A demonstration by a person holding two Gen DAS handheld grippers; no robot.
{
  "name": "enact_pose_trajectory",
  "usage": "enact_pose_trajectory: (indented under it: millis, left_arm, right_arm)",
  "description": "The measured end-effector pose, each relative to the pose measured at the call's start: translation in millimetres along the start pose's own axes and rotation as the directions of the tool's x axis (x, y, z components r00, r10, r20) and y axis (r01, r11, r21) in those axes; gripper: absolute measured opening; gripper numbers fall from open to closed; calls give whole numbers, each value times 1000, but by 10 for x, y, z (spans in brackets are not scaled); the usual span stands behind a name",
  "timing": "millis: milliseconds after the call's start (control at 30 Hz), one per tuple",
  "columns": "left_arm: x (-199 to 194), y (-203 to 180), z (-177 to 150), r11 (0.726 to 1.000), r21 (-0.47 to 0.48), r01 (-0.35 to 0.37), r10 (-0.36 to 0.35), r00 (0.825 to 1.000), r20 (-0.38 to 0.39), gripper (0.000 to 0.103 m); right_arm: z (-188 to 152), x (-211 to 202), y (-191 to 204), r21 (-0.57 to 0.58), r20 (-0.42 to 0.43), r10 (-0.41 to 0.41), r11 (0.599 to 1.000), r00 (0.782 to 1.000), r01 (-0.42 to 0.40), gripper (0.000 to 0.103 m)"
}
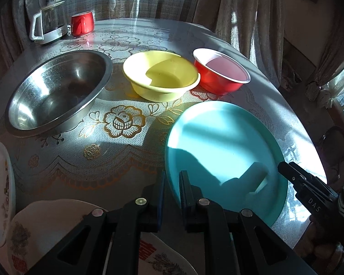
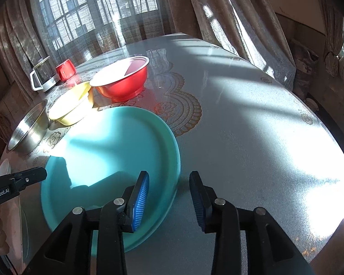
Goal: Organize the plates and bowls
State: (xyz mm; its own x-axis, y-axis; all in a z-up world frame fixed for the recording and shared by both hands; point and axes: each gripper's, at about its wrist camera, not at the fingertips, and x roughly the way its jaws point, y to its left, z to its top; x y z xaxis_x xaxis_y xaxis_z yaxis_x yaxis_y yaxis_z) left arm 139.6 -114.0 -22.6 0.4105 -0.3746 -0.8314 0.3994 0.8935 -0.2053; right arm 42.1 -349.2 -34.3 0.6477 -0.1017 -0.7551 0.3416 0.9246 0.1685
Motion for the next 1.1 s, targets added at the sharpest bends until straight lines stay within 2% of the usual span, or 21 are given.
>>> enact_pose_trajectory:
  millis: [167, 233, 333, 567, 800, 1100]
  left_arm:
    - [-243, 83, -81, 1000, -9, -28, 29, 997, 72, 14]
    - [-338, 125, -135, 999, -8, -42, 43, 994, 104, 14]
    - [-451, 233, -194, 999, -29, -22, 25, 993, 115, 14]
    - [-612, 425, -314, 999, -43, -26, 30, 994, 109, 14]
    - [-755, 616, -401, 996, -76, -36, 46, 990, 136, 14]
    - [-985, 1116, -613, 978, -184, -97, 127, 978, 164, 14]
  right_arm:
    - [43, -132, 15, 13, 30, 11, 1000, 999, -11, 40]
    - [62, -175, 55, 9, 32, 40, 999, 999, -40, 41]
    - [80, -209, 164, -4, 14, 114, 993, 993, -114, 41]
    - [43, -208, 545, -47, -65, 283, 957, 957, -286, 41]
    - [-4, -254, 836, -92, -110, 324, 938, 940, -334, 41]
    - [-40, -278, 1116, -87, -171, 410, 900, 896, -428, 41]
